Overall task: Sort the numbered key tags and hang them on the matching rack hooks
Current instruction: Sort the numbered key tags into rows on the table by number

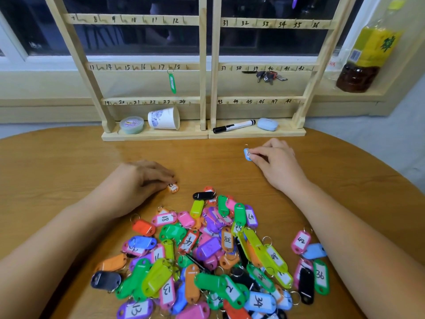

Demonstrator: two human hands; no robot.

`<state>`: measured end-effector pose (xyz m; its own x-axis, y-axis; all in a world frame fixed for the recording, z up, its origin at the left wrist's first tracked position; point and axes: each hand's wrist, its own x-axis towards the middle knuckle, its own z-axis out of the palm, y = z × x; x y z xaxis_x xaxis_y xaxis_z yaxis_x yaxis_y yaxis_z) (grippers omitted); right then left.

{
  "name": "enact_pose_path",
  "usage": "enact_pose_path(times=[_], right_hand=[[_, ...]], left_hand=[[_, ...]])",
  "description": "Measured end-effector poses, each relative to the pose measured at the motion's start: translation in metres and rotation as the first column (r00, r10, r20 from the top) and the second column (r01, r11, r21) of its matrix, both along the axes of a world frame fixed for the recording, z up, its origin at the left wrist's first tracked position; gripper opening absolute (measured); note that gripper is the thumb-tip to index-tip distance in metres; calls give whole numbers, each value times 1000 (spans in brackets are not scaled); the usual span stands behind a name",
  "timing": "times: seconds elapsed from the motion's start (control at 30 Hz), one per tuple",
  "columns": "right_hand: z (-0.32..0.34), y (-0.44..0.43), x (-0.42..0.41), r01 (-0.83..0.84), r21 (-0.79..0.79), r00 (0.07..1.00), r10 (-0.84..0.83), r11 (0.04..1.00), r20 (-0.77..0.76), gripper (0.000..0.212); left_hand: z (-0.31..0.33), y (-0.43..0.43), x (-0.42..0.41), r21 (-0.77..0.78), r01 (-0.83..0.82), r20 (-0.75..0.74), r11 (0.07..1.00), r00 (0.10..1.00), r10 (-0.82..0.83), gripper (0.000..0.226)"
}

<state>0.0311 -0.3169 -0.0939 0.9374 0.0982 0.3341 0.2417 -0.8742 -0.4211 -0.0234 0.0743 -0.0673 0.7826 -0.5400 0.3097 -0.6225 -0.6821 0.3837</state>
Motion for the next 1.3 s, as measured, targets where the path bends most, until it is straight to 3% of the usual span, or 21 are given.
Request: enact_pose_path(times=[0.33, 0.57, 0.77, 0.93, 1.07, 1.13, 1.2, 1.3], right_hand=[[3, 2, -4, -81, -6, 996, 81, 997, -22, 30], [3, -4, -4, 11, 262, 999, -20, 965, 32, 17], [2, -2, -7, -11, 244, 1000, 6, 970, 21, 18], [6, -1, -12, -50, 208, 996, 63, 977, -56, 23], [28, 12, -30, -112, 252, 987, 137, 961, -81, 13], [44, 25, -46, -189, 343, 947, 264, 920, -184, 6], [54, 38, -63, -253, 398, 885, 378, 882, -274, 18], [60, 53, -80, -291, 432, 859, 432, 854, -275, 18]], left_hand=[[8, -21, -5, 13, -231, -157, 973, 961, 230, 15], [14, -27, -11, -81, -377, -294, 923, 894, 339, 16], [20, -26, -14, -70, -477, -391, 876, 821, 416, 28], [29, -25, -33, -174, -416, -601, 892, 763, 239, 27], [25, -44, -46, -335, -499, -630, 799, 749, 204, 7], [26, -59, -47, -383, -537, -643, 751, 739, 200, 5], [31, -75, -47, -440, -563, -683, 700, 716, 145, 4], [38, -92, -51, -490, -570, -729, 659, 683, 50, 5]])
